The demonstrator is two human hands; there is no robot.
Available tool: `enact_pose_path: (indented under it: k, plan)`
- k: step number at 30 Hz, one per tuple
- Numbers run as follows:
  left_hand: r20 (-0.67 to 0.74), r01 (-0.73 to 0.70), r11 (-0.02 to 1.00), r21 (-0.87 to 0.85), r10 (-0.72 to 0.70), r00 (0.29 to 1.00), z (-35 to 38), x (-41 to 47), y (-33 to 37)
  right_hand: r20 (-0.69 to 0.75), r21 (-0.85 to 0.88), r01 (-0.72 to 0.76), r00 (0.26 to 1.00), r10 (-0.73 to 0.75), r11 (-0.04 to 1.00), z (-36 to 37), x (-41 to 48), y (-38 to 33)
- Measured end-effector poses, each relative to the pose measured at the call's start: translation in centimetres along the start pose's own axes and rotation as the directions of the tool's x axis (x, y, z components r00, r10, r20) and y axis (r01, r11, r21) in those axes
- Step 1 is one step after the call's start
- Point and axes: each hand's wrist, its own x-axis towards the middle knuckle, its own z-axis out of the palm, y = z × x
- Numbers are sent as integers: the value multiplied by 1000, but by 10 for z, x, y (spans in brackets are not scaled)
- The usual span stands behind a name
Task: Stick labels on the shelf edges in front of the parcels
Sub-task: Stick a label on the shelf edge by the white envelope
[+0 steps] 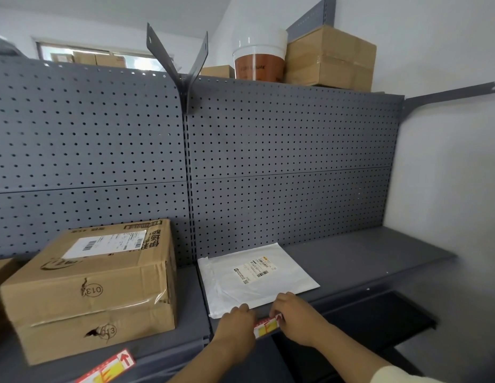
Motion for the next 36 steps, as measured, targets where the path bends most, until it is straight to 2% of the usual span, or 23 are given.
enact_pose_path:
  k: [16,20,23,28,36]
  plan:
    - [22,-52,991,123,50,999,5,1,7,72,-147,-42,996,53,988,7,-1,-2]
    - [0,-52,993,106,53,999,4,-4,4,-1,-128,-58,998,58,990,10,0,-11]
    - [-57,-46,996,71,50,997,-3,-12,-4,-101,-29,-39,994,36,999,11,9,-34]
    - [-131,52,999,-11,-53,990,-20,-36,-41,-166,76,46,986,-33,996,13,32,-102]
    - [-189,259,961,-91,-273,943,-37,-101,-144,-87,144,177,982,-166,974,39,51,-185]
